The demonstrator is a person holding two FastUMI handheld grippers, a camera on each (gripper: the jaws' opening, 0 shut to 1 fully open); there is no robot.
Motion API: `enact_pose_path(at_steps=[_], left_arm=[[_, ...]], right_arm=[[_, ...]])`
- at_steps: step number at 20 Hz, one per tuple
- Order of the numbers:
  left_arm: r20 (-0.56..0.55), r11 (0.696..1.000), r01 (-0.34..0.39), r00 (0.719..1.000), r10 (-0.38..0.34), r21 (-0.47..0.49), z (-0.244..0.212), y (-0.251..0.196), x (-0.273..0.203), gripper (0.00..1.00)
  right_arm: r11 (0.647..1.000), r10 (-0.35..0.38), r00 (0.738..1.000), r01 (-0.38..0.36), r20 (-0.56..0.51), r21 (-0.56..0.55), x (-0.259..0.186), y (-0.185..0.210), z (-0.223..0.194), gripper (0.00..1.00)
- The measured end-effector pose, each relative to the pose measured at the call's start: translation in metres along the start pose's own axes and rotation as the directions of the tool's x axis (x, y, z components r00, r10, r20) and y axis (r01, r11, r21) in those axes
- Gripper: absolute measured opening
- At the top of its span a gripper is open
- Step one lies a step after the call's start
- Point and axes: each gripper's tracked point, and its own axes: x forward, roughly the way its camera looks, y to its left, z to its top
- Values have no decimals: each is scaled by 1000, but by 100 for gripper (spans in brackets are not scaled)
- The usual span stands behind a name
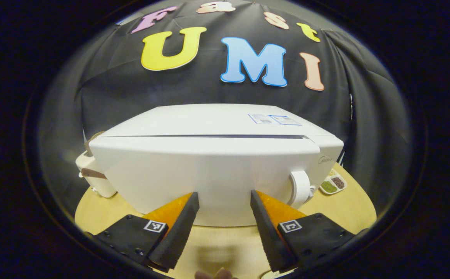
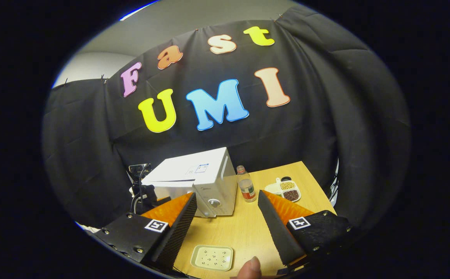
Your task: Open the microwave oven with the left hand, put the food in, and close the microwave oven.
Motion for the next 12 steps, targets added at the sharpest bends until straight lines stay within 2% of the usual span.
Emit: enact_pose_path(at_steps=[1,2,3,5,7,8,9,10,12], left_arm=[[-11,1000,-5,1000,5,9,-1,1,0,89],[-9,1000,-9,1000,9,16,1,1,1,95],[-8,1000,-27,1000,27,15,4,4,4,93],[-52,999,-32,998,30,-33,0,1,6,90],[-34,999,-37,999,36,-26,13,-5,-2,94],[-7,999,-32,999,32,-9,26,-9,-15,98],[28,1000,-20,999,20,6,41,-17,-33,88],[56,1000,-13,998,12,23,54,-21,-57,88],[108,999,8,994,-12,40,80,-29,-118,96]], right_arm=[[1000,-1,1000,1,-11,-3,0,-3,-5,97],[1000,-3,1000,3,-21,-13,-1,-6,-8,97],[1000,-12,1000,12,-21,-24,-4,-9,-8,98],[999,-13,1000,14,9,-36,-13,-9,2,97],[1000,-1,999,2,43,-29,-24,-2,13,97],[1000,10,999,-8,52,-28,-28,3,18,97],[999,11,998,-9,61,-31,-32,6,22,97],[999,5,997,-2,72,-35,-37,8,29,97],[999,-8,997,12,83,-47,-42,13,39,97]])
